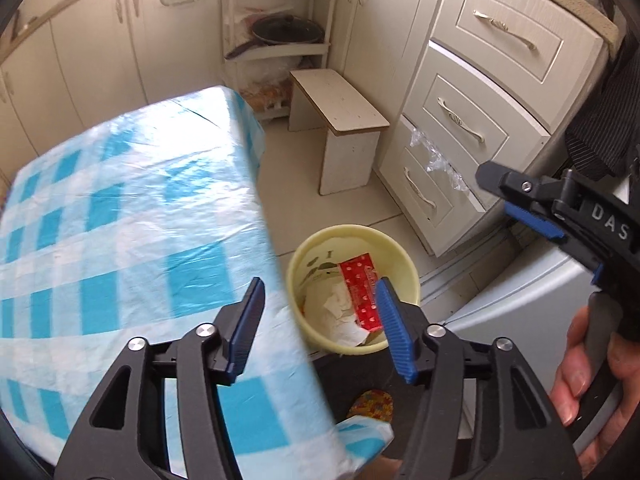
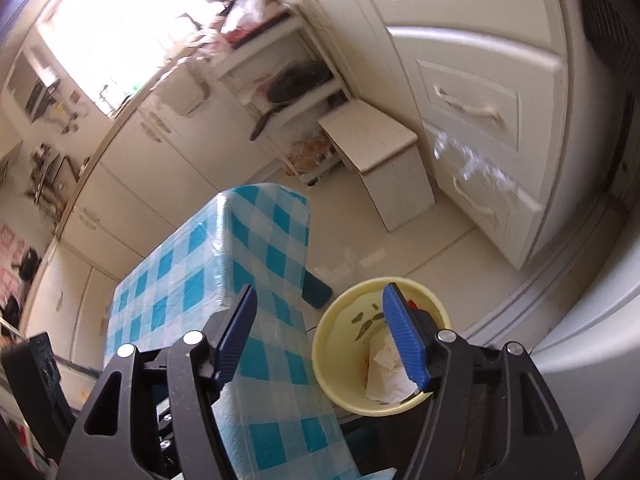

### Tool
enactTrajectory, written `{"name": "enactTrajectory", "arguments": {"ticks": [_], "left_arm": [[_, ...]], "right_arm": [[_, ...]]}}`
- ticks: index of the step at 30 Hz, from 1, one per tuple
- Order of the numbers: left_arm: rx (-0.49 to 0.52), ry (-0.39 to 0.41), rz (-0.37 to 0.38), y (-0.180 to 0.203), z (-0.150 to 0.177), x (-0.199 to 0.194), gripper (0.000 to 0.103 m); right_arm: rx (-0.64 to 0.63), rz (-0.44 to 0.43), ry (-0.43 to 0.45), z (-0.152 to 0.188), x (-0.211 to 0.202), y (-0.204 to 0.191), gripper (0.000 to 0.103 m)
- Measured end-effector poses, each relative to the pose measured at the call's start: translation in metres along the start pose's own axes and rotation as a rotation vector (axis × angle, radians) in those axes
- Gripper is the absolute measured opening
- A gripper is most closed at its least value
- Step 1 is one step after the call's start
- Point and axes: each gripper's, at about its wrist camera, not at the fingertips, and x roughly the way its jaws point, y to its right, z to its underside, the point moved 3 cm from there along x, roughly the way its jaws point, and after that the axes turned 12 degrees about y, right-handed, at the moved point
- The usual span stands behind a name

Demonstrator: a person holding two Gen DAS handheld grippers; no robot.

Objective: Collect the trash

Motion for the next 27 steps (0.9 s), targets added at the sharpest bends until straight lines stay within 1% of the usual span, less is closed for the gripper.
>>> {"name": "enactTrajectory", "arguments": {"ticks": [2, 3, 4, 6, 8, 10, 11, 13, 15, 18, 21, 25, 27], "left_arm": [[0.011, 0.028, -0.023, -0.008, 0.003, -0.024, 0.067], [0.019, 0.042, -0.035, -0.012, 0.004, -0.038, 0.069], [0.025, 0.054, -0.047, -0.016, 0.006, -0.049, 0.072], [0.037, 0.085, -0.076, -0.023, 0.011, -0.076, 0.078], [0.042, 0.11, -0.097, -0.03, 0.017, -0.101, 0.083], [0.046, 0.132, -0.108, -0.035, 0.024, -0.127, 0.086], [0.049, 0.143, -0.111, -0.039, 0.028, -0.139, 0.087], [0.059, 0.169, -0.118, -0.044, 0.035, -0.164, 0.09], [0.066, 0.193, -0.115, -0.046, 0.042, -0.188, 0.092], [0.081, 0.224, -0.112, -0.048, 0.051, -0.219, 0.094], [0.095, 0.247, -0.109, -0.049, 0.06, -0.245, 0.095], [0.097, 0.272, -0.115, -0.054, 0.076, -0.275, 0.095], [0.085, 0.264, -0.105, -0.057, 0.086, -0.285, 0.095]], "right_arm": [[-0.092, 0.003, 0.067, 0.006, -0.025, -0.02, 0.073], [-0.129, 0.006, 0.097, 0.011, -0.037, -0.028, 0.078], [-0.162, 0.008, 0.127, 0.019, -0.051, -0.037, 0.082], [-0.203, 0.011, 0.166, 0.036, -0.076, -0.049, 0.086], [-0.22, 0.015, 0.202, 0.049, -0.1, -0.056, 0.088], [-0.223, 0.026, 0.239, 0.062, -0.127, -0.061, 0.091], [-0.218, 0.036, 0.26, 0.066, -0.141, -0.063, 0.091], [-0.204, 0.043, 0.301, 0.073, -0.17, -0.068, 0.095], [-0.198, 0.057, 0.334, 0.079, -0.196, -0.075, 0.096], [-0.213, 0.079, 0.353, 0.086, -0.225, -0.089, 0.096], [-0.216, 0.086, 0.345, 0.095, -0.245, -0.102, 0.096], [-0.196, 0.071, 0.342, 0.111, -0.266, -0.116, 0.096], [-0.191, 0.051, 0.341, 0.121, -0.279, -0.123, 0.096]]}}
